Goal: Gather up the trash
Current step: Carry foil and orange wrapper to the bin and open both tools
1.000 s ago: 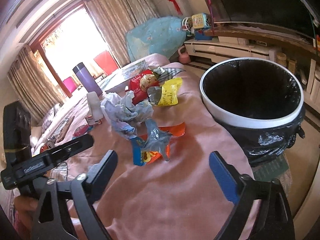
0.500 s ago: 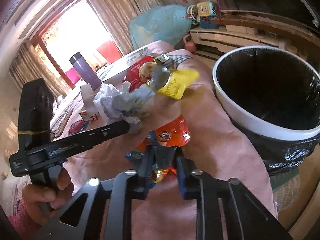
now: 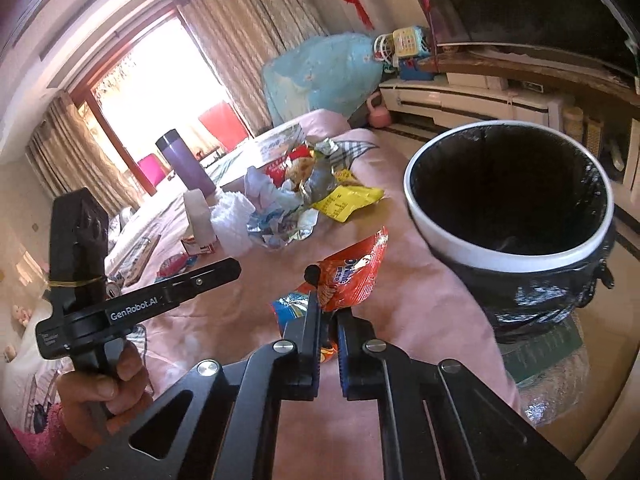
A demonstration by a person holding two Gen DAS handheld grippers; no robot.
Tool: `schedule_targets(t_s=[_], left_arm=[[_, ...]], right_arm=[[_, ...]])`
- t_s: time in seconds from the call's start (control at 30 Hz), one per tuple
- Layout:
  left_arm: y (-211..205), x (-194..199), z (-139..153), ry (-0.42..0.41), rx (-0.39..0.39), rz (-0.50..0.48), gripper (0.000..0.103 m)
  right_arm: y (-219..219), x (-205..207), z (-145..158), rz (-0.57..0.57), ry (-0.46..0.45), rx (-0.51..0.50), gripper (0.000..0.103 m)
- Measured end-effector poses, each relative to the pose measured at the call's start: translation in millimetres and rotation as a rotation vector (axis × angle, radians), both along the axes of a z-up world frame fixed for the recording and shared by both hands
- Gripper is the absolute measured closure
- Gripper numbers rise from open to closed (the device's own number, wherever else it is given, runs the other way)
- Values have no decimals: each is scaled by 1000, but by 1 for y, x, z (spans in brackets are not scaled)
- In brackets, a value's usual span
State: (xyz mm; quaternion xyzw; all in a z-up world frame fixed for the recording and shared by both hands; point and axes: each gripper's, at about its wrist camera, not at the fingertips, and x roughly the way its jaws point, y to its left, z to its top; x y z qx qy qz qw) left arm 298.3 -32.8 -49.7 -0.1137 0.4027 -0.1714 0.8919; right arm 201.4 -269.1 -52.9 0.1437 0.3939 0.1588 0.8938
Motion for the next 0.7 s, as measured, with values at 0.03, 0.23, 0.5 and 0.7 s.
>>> schedule_targets(t_s=[0.03,0.23,0.5,0.7], left_arm=[[-3,-4,2,-12,6,9,54],[-23,16,13,-52,64,47,49],[-55,49,1,-7,118,39,84],[-44,32,11,-44,87,22,92]], right_arm=[[-1,0,2,-3,-5,1,97],[-13,-2,14,-26,-36,16,97],[-20,2,14,-28,-40,16,97],[-27,0,14,-36,-50,32,97]])
